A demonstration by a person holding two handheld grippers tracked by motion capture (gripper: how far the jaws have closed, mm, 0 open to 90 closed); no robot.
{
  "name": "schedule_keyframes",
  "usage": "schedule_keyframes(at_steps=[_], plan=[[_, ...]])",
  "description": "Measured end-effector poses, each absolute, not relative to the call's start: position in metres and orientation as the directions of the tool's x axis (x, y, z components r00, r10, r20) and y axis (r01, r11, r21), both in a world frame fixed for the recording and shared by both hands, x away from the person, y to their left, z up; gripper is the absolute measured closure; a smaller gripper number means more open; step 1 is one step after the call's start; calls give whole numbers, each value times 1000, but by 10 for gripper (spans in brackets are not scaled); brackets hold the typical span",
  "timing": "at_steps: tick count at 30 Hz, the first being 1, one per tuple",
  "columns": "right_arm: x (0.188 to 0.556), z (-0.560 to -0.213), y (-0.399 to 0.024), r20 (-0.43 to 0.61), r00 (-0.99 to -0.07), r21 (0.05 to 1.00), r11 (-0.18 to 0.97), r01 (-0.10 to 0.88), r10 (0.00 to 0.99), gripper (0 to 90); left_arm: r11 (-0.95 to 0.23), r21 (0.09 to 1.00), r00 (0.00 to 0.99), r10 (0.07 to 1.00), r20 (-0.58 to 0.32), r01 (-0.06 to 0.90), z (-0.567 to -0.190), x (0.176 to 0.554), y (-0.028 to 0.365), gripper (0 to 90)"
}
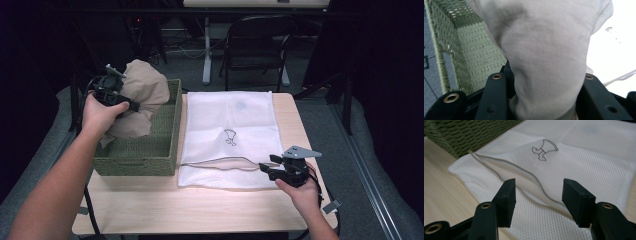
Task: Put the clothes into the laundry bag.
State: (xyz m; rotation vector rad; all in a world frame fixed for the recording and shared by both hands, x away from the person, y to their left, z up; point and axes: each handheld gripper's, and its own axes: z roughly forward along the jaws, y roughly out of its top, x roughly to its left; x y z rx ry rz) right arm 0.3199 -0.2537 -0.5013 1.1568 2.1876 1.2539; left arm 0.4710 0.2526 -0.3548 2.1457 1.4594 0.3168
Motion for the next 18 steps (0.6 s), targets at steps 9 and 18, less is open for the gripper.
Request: schedule_keyframes(at_steps=[9, 18], plan=[[347, -483, -223, -25, -688, 835, 394, 385, 725, 493, -317, 539, 433, 896, -101, 780, -352, 463, 243, 608], [363, -485, -207, -80, -720, 797, 478, 370, 690, 589, -355, 558, 487, 868, -101, 750, -343, 452, 231, 607]])
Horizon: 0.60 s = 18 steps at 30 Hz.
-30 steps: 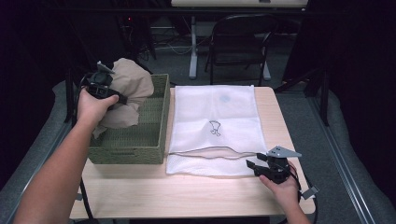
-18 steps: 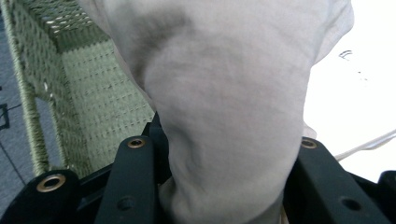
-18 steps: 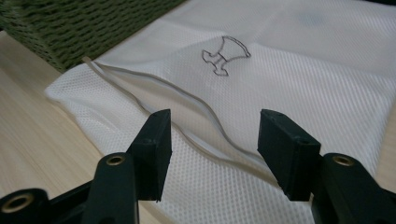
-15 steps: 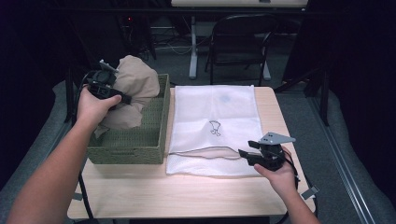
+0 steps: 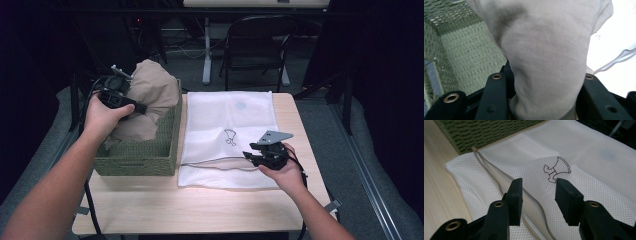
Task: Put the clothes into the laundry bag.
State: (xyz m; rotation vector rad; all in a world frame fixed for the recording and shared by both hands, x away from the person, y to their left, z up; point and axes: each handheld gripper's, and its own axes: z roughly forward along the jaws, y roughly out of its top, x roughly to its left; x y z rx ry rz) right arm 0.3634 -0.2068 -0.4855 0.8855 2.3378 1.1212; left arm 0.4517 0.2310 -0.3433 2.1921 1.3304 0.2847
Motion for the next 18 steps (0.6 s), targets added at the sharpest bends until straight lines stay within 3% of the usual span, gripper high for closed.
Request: schedule_keyframes(at_steps=[4, 18], plan=[[369, -491, -202, -93, -743, 771, 520, 367, 663, 623, -378, 560, 511, 855, -95, 737, -341, 445, 224, 608], [386, -518, -177, -127, -769, 706, 602, 373, 626, 599, -439, 564, 583, 806, -96, 700, -342, 429, 201, 608]])
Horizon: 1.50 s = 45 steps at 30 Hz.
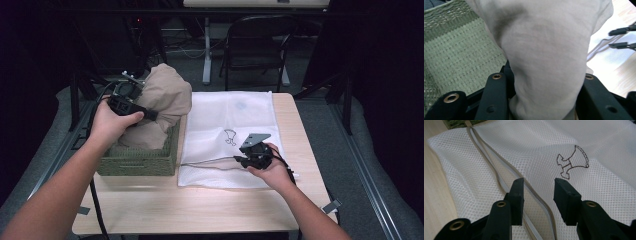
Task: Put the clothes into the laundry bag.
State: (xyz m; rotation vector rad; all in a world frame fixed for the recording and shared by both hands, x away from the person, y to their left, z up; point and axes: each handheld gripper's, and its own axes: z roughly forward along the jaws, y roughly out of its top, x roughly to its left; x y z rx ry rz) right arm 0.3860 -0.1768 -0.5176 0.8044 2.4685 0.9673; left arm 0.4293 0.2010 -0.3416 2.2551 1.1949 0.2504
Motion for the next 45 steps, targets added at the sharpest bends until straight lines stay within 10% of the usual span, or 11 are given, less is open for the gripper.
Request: schedule_keyframes(at_steps=[19, 45], plan=[[396, -539, -164, -152, -788, 635, 670, 385, 597, 567, -497, 554, 640, 763, -87, 668, -348, 418, 183, 607], [400, -546, -160, -163, -810, 607, 704, 368, 563, 862, -497, 556, 641, 762, -88, 667, -348, 415, 184, 607]])
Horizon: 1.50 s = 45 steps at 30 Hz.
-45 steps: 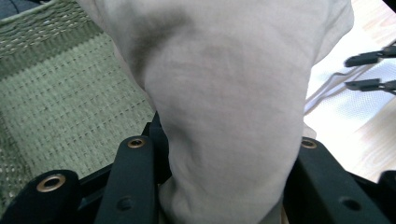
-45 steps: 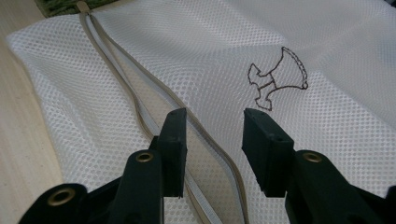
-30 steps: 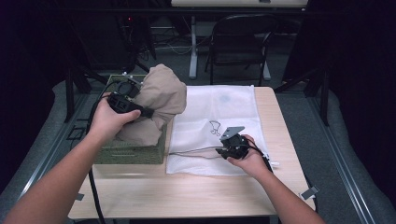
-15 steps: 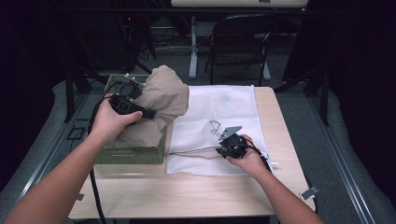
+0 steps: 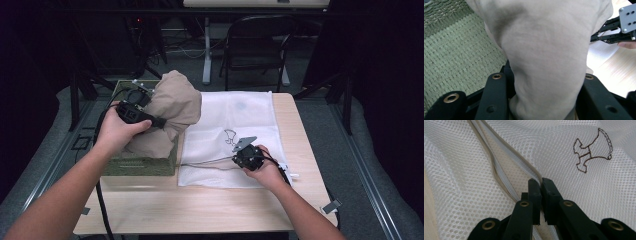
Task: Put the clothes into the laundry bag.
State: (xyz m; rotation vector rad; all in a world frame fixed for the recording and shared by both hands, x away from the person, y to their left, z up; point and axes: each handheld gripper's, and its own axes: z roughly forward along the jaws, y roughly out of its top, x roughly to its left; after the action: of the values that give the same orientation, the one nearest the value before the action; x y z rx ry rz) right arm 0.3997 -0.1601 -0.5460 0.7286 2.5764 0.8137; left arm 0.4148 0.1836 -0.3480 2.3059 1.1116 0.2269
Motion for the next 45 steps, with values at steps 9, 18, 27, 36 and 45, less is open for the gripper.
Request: schedule_keyframes(at_steps=[9, 18, 27, 36, 45], plan=[[400, -544, -160, -152, -806, 619, 691, 373, 572, 867, -498, 557, 643, 760, -89, 665, -348, 414, 183, 607], [401, -542, -159, -156, -807, 618, 694, 370, 569, 867, -495, 559, 640, 763, -87, 665, -347, 413, 184, 607], [402, -541, -160, -161, -809, 607, 703, 370, 565, 867, -502, 556, 646, 759, -84, 662, -348, 413, 183, 607], [402, -541, -160, -154, -809, 613, 697, 372, 567, 867, -516, 554, 660, 747, -83, 653, -349, 409, 177, 607], [401, -540, -160, -150, -803, 625, 685, 374, 576, 867, -530, 556, 679, 729, -86, 640, -351, 404, 171, 607]])
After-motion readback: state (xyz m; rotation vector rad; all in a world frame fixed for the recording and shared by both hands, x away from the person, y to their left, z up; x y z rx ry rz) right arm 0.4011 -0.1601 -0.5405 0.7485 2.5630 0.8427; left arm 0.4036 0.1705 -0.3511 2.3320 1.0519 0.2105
